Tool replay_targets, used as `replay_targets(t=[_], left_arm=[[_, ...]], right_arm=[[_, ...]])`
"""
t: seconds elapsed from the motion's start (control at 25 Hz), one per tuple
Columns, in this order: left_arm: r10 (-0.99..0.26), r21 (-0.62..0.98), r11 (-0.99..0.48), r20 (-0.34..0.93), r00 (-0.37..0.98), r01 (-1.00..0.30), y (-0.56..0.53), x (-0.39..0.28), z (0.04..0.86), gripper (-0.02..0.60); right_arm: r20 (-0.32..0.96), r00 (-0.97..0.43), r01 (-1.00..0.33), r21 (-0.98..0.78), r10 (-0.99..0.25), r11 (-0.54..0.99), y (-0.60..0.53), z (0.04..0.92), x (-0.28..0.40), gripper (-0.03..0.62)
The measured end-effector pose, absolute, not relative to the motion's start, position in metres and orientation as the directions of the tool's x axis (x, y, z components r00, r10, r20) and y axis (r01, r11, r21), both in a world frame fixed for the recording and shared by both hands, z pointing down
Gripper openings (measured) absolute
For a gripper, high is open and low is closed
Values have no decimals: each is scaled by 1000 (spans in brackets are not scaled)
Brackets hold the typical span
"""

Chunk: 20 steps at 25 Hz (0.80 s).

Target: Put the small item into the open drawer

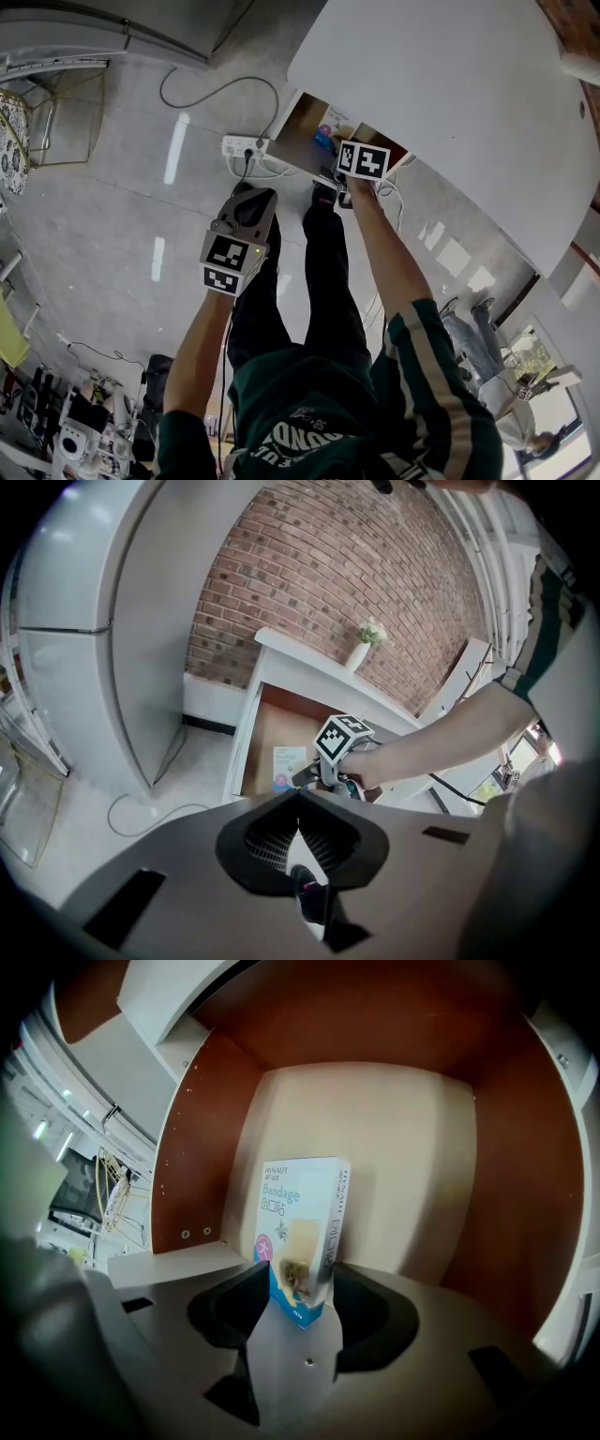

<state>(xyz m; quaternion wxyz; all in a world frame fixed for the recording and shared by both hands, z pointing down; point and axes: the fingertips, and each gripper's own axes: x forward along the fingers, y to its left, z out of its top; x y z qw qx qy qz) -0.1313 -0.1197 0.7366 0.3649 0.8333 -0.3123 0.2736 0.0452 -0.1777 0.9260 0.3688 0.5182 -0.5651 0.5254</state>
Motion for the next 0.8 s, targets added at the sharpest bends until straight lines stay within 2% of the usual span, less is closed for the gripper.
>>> replay_targets(t=[0.56,0.68,0.8], left_arm=[[-321,421,-554,687,651,-718,-121,-124,733,15],[-329,410,-562,686,649,-718,-122,-120,725,15],[-345,390,-576,681,646,-718,-123,-115,713,15]], right_arm=[[958,-151,-974,-186,-246,-129,-178,907,57,217],[952,-134,-973,-180,-276,-148,-174,890,59,177],[938,-138,-968,-197,-318,-158,-168,867,59,73]])
